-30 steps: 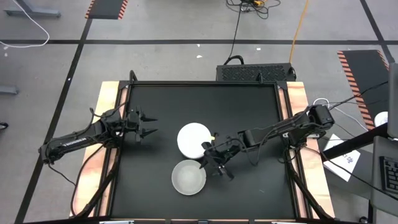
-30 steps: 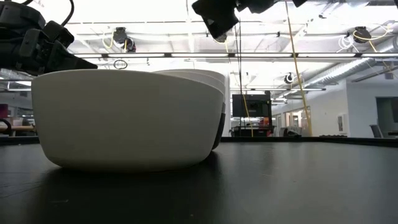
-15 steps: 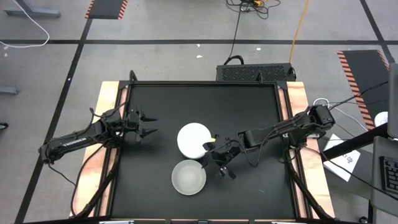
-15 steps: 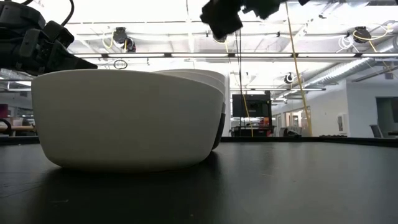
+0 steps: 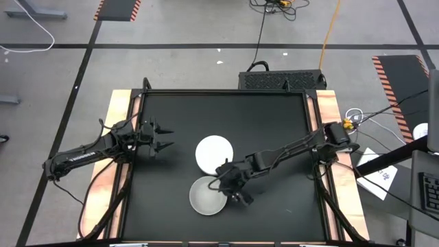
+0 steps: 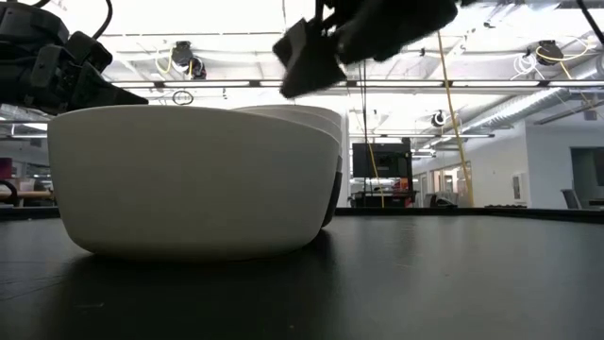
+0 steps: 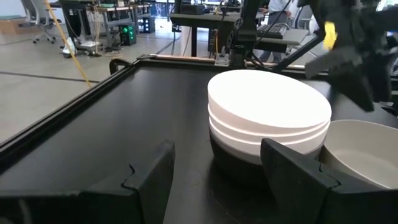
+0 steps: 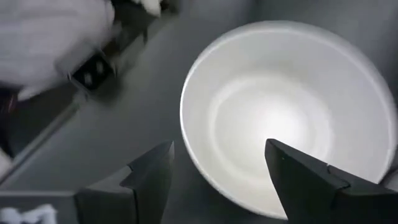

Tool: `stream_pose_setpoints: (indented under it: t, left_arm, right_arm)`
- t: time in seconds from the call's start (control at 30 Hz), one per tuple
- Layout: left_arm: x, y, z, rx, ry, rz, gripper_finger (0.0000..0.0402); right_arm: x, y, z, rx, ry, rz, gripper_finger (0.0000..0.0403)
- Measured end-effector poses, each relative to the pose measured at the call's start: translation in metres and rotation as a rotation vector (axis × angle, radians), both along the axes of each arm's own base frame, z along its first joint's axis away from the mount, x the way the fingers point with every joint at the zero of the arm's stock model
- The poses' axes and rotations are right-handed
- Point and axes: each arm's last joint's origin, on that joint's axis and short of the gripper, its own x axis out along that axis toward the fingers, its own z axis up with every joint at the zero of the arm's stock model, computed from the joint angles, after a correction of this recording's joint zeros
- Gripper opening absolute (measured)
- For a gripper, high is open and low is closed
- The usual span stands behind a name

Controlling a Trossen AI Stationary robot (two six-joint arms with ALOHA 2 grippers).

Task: Nest bowls inside each other
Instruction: Stack the light gray bowl on the white bowl

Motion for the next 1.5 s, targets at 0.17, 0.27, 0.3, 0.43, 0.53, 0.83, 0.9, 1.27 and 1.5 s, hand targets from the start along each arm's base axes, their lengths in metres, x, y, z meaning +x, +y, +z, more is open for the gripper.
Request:
stream_pose_setpoints:
  t: [0.17, 0.27, 0.3, 0.43, 0.53, 0.83, 0.9, 1.27, 1.5]
  left_arm:
    - [0.001, 0.000, -0.001, -0.011, 0.013, 0.002, 0.0239]
    - [0.002, 0.001, -0.003, -0.014, 0.033, 0.002, 0.0239]
    - [0.002, 0.001, -0.003, -0.014, 0.039, 0.002, 0.0239]
    - [0.004, 0.002, -0.006, -0.021, 0.066, 0.001, 0.0239]
    - [0.004, 0.002, -0.007, -0.026, 0.077, 0.001, 0.0239]
    - [0.005, 0.002, -0.007, -0.025, 0.078, 0.001, 0.0239]
    - [0.005, 0.002, -0.007, -0.023, 0.074, 0.000, 0.0239]
    - [0.005, 0.002, -0.007, -0.017, 0.074, -0.001, 0.0239]
    - [0.005, 0.002, -0.007, -0.018, 0.074, -0.002, 0.0239]
  right_arm:
    - [0.008, 0.019, -0.009, -0.131, 0.067, 0.042, 0.0247]
    - [0.009, 0.031, -0.011, -0.200, 0.055, 0.058, 0.0247]
    - [0.009, 0.033, -0.012, -0.210, 0.055, 0.064, 0.0247]
    - [0.012, 0.036, -0.015, -0.223, 0.030, 0.057, 0.0247]
    - [0.014, 0.037, -0.013, -0.220, -0.002, 0.047, 0.0247]
    - [0.018, 0.039, -0.014, -0.185, -0.020, 0.031, 0.0247]
    - [0.019, 0.040, -0.018, -0.167, -0.008, 0.041, 0.0247]
    - [0.024, 0.044, -0.043, -0.177, 0.035, 0.044, 0.0247]
    - [0.024, 0.044, -0.042, -0.177, 0.019, 0.053, 0.0212]
